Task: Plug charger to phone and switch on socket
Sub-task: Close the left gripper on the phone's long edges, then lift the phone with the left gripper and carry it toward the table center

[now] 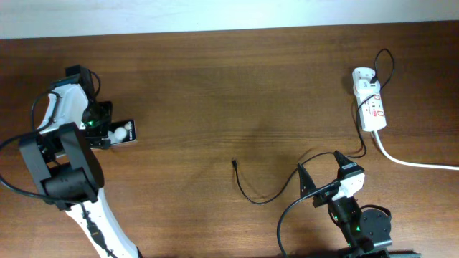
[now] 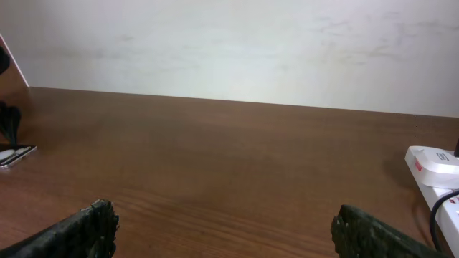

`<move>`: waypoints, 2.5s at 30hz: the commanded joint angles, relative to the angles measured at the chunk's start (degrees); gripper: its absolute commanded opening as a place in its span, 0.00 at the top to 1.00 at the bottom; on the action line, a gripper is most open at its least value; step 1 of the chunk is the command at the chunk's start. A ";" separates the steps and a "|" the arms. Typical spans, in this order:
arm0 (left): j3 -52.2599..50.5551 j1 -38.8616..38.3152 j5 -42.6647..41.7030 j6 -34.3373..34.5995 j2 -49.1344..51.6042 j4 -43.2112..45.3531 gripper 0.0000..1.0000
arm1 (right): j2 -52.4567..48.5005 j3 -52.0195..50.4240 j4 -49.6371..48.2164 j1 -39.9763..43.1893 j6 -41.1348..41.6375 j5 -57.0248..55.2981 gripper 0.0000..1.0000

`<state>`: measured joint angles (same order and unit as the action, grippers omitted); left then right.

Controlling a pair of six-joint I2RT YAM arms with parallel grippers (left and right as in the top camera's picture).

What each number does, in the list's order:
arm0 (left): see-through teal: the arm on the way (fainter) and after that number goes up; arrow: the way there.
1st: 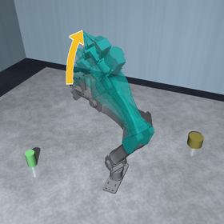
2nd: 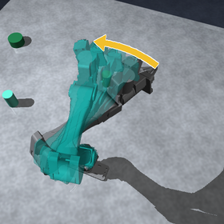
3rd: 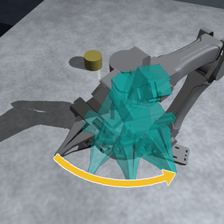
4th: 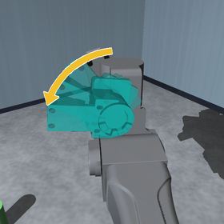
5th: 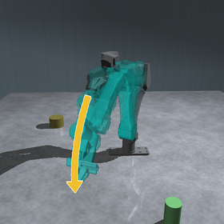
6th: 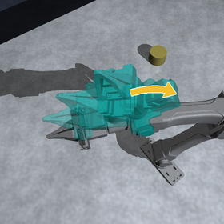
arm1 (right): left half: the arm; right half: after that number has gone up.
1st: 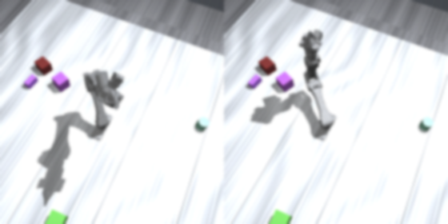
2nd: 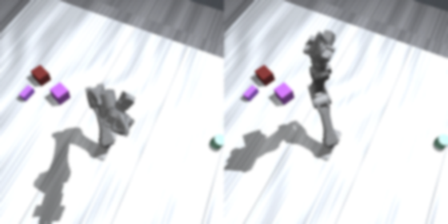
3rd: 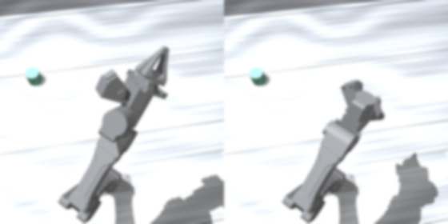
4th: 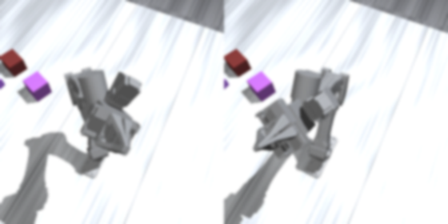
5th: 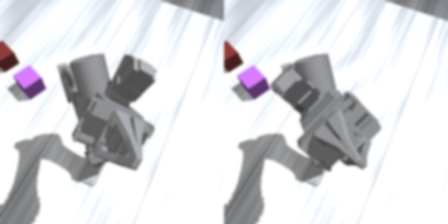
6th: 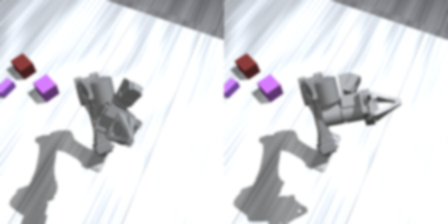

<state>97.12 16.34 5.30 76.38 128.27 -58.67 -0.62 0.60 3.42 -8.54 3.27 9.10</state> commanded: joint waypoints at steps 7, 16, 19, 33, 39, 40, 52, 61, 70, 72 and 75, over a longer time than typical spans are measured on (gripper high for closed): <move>-0.44 0.70 -0.57 -1.27 5.07 -2.23 0.25 | 0.42 -0.28 0.28 0.35 0.63 0.35 0.01; -0.44 0.55 -0.55 -20.57 5.07 2.80 0.39 | 0.42 -0.28 0.28 0.35 0.63 0.35 0.01; -0.44 -0.04 -1.20 -29.81 5.07 5.44 0.41 | 0.42 -0.28 0.28 0.35 0.63 0.35 0.01; -0.44 -23.15 -4.50 -57.88 5.07 11.52 0.36 | 0.42 -0.28 0.28 0.35 0.63 0.35 0.02; -0.44 -39.32 -4.02 -59.36 5.07 11.50 0.35 | 0.42 -0.28 0.28 0.35 0.63 0.35 0.01; -0.44 -41.24 -4.07 -59.32 5.07 11.50 0.35 | 0.42 -0.28 0.28 0.35 0.63 0.35 0.01; -0.44 -46.93 -3.80 -50.69 5.07 6.71 0.35 | 0.42 -0.28 0.28 0.35 0.63 0.35 0.01; -0.42 -46.93 -3.82 -47.47 5.07 5.38 0.01 | 0.42 -0.28 0.28 0.35 0.63 0.35 0.01; 12.37 -46.45 -0.76 -47.43 5.07 -7.52 0.01 | 0.42 -0.28 0.28 0.35 0.63 0.35 0.01; 15.52 -46.45 -0.76 -44.30 5.07 -11.10 0.01 | 0.42 -0.28 0.28 0.35 0.63 0.35 0.01; 15.74 -46.45 -0.76 -41.81 5.25 -11.28 0.01 | 0.42 -0.28 0.28 0.35 0.63 0.35 0.01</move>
<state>111.85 -30.37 3.55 31.31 132.90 -69.67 -0.62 0.60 3.40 -8.54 3.27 9.10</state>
